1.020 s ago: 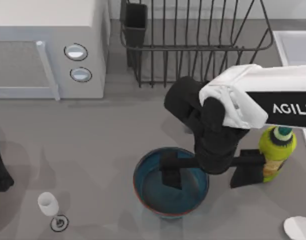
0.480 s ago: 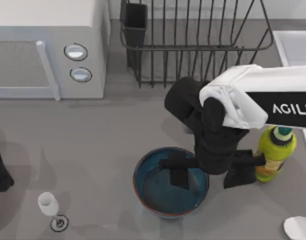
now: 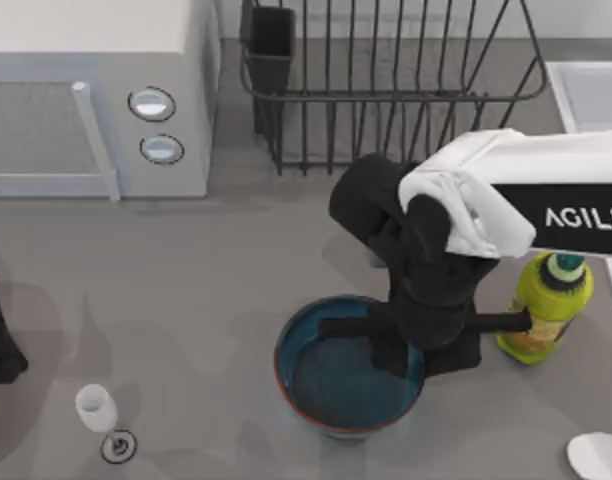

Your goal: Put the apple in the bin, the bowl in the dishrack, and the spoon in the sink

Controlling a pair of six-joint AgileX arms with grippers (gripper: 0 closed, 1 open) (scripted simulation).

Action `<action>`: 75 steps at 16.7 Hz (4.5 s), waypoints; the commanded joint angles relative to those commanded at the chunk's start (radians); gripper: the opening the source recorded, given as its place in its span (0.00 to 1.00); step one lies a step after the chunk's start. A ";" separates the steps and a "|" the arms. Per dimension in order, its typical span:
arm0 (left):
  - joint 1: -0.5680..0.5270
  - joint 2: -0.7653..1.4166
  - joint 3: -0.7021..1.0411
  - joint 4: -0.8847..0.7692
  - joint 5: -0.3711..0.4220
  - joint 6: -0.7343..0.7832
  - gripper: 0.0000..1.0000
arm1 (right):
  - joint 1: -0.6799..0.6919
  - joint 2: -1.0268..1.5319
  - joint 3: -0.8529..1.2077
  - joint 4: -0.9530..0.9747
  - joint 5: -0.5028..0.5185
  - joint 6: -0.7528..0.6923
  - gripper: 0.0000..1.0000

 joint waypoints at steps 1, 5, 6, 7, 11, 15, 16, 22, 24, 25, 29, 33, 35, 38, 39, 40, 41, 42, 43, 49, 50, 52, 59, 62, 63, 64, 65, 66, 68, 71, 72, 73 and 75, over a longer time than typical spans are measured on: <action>0.000 0.000 0.000 0.000 0.000 0.000 1.00 | 0.000 0.000 0.000 0.000 0.000 0.000 0.00; 0.000 0.000 0.000 0.000 0.000 0.000 1.00 | 0.000 0.000 0.000 0.000 0.000 0.000 0.00; 0.000 0.000 0.000 0.000 0.000 0.000 1.00 | 0.000 0.000 0.000 0.000 0.000 0.000 0.00; 0.000 0.000 0.000 0.000 0.000 0.000 1.00 | 0.000 0.000 0.000 0.000 0.000 0.000 0.00; 0.000 0.000 0.000 0.000 0.000 0.000 1.00 | 0.035 -0.007 0.016 -0.016 0.001 0.019 0.00; 0.000 0.000 0.000 0.000 0.000 0.000 1.00 | 0.135 -0.036 0.090 -0.091 0.008 0.074 0.00; 0.000 0.000 0.000 0.000 0.000 0.000 1.00 | 0.154 -0.046 0.106 -0.115 0.012 0.085 0.00; 0.000 0.000 0.000 0.000 0.000 0.000 1.00 | 0.100 -0.096 0.200 -0.282 0.017 0.057 0.00; 0.000 0.000 0.000 0.000 0.000 0.000 1.00 | 0.047 -0.105 0.236 -0.332 0.009 0.026 0.00; 0.000 0.000 0.000 0.000 0.000 0.000 1.00 | 0.024 -0.107 0.252 -0.351 0.005 0.012 0.00; 0.000 0.000 0.000 0.000 0.000 0.000 1.00 | -0.001 -0.106 0.270 -0.375 0.000 -0.004 0.00; 0.000 0.000 0.000 0.000 0.000 0.000 1.00 | 0.007 -0.107 0.267 -0.360 0.014 -0.009 0.00; 0.000 0.000 0.000 0.000 0.000 0.000 1.00 | 0.021 -0.123 0.266 -0.308 0.064 -0.037 0.00; 0.000 0.000 0.000 0.000 0.000 0.000 1.00 | 0.058 -0.172 0.260 -0.153 0.203 -0.115 0.00; 0.000 0.000 0.000 0.000 0.000 0.000 1.00 | 0.074 -0.193 0.257 -0.088 0.263 -0.149 0.00; 0.000 0.000 0.000 0.000 0.000 0.000 1.00 | 0.091 -0.217 0.253 -0.018 0.327 -0.186 0.00; 0.000 0.000 0.000 0.000 0.000 0.000 1.00 | 0.109 -0.243 0.248 0.056 0.395 -0.226 0.00; 0.000 0.000 0.000 0.000 0.000 0.000 1.00 | 0.127 -0.271 0.243 0.135 0.464 -0.269 0.00; 0.000 0.000 0.000 0.000 0.000 0.000 1.00 | 0.147 -0.301 0.236 0.221 0.535 -0.313 0.00; 0.000 0.000 0.000 0.000 0.000 0.000 1.00 | 0.264 -0.472 0.189 0.697 0.926 -0.576 0.00; 0.000 0.000 0.000 0.000 0.000 0.000 1.00 | 0.280 -0.494 0.182 0.747 0.971 -0.610 0.00; 0.000 0.000 0.000 0.000 0.000 0.000 1.00 | 0.303 -0.527 0.169 0.814 1.036 -0.661 0.00; 0.000 0.000 0.000 0.000 0.000 0.000 1.00 | 0.305 -0.535 0.167 0.840 1.056 -0.679 0.00; 0.000 0.000 0.000 0.000 0.000 0.000 1.00 | 0.249 -0.471 0.157 0.906 1.000 -0.682 0.00; 0.000 0.000 0.000 0.000 0.000 0.000 1.00 | 0.220 -0.432 0.150 0.948 0.973 -0.683 0.00; 0.000 0.000 0.000 0.000 0.000 0.000 1.00 | 0.194 -0.385 0.143 1.000 0.947 -0.684 0.00; 0.000 0.000 0.000 0.000 0.000 0.000 1.00 | 0.168 -0.332 0.136 1.062 0.922 -0.685 0.00; 0.000 0.000 0.000 0.000 0.000 0.000 1.00 | 0.143 -0.279 0.129 1.134 0.896 -0.686 0.00; 0.000 0.000 0.000 0.000 0.000 0.000 1.00 | 0.087 -0.169 0.116 1.295 0.841 -0.688 0.00; 0.000 0.000 0.000 0.000 0.000 0.000 1.00 | -0.015 -0.021 0.093 1.472 0.740 -0.691 0.00; 0.000 0.000 0.000 0.000 0.000 0.000 1.00 | -0.046 0.015 0.082 1.511 0.709 -0.692 0.00; 0.000 0.000 0.000 0.000 0.000 0.000 1.00 | -0.070 0.040 0.072 1.539 0.685 -0.693 0.00; 0.000 0.000 0.000 0.000 0.000 0.000 1.00 | -0.093 0.063 0.060 1.564 0.664 -0.695 0.00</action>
